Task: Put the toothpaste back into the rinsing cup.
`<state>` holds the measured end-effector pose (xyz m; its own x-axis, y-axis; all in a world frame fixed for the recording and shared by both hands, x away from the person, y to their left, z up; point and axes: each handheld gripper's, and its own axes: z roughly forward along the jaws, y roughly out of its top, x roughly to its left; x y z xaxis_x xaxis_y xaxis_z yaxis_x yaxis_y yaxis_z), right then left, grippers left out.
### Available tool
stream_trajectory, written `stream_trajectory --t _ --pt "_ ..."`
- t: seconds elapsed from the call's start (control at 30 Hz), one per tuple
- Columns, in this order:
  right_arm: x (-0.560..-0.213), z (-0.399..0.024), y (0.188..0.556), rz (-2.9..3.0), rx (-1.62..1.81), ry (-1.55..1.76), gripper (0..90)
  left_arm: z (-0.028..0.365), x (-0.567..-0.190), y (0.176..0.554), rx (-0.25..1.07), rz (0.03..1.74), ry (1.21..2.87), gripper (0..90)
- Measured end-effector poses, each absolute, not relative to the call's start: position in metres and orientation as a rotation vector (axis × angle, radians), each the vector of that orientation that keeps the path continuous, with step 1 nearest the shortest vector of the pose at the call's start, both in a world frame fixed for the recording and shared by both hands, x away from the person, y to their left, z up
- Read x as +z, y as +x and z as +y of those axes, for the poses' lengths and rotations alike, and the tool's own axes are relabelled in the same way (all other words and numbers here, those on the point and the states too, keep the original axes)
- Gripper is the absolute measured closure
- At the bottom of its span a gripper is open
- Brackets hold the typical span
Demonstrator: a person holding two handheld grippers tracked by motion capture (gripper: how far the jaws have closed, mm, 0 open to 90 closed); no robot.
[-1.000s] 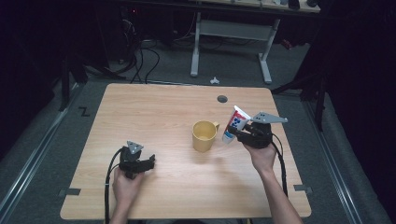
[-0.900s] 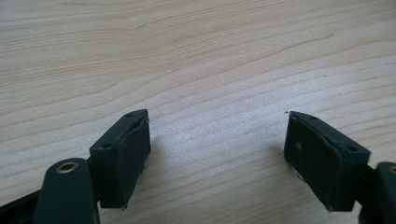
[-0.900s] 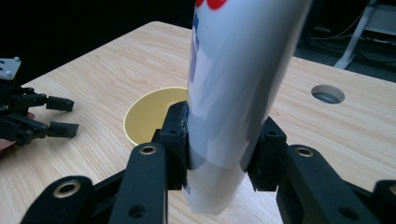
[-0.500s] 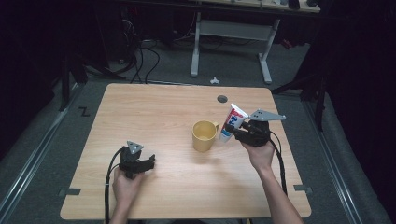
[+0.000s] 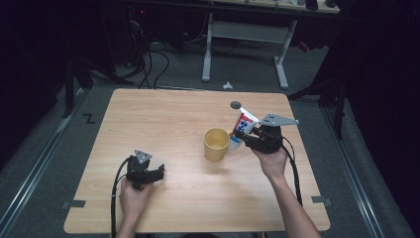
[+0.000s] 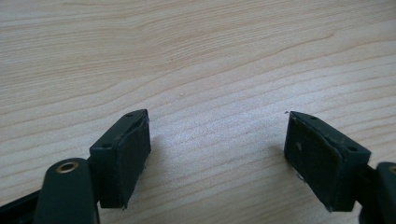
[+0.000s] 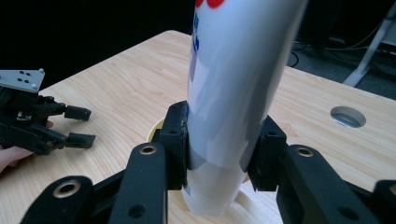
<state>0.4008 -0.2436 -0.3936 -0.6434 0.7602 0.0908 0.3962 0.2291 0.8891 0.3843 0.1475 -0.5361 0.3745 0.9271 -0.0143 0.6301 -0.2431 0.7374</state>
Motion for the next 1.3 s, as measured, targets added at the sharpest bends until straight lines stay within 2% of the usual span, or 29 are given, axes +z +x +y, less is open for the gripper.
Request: stream_trajectory --t 0.63,1.3 --pt "-0.389 -0.22 0.412 2.166 1.396 1.023 64.5 0.148 -0.536 0.384 0.572 1.34 1.973 22.9" --pt "-0.4 -0.203 0.432 2.176 1.352 1.036 64.6 0.147 -0.536 0.384 0.574 1.339 1.975 22.8"
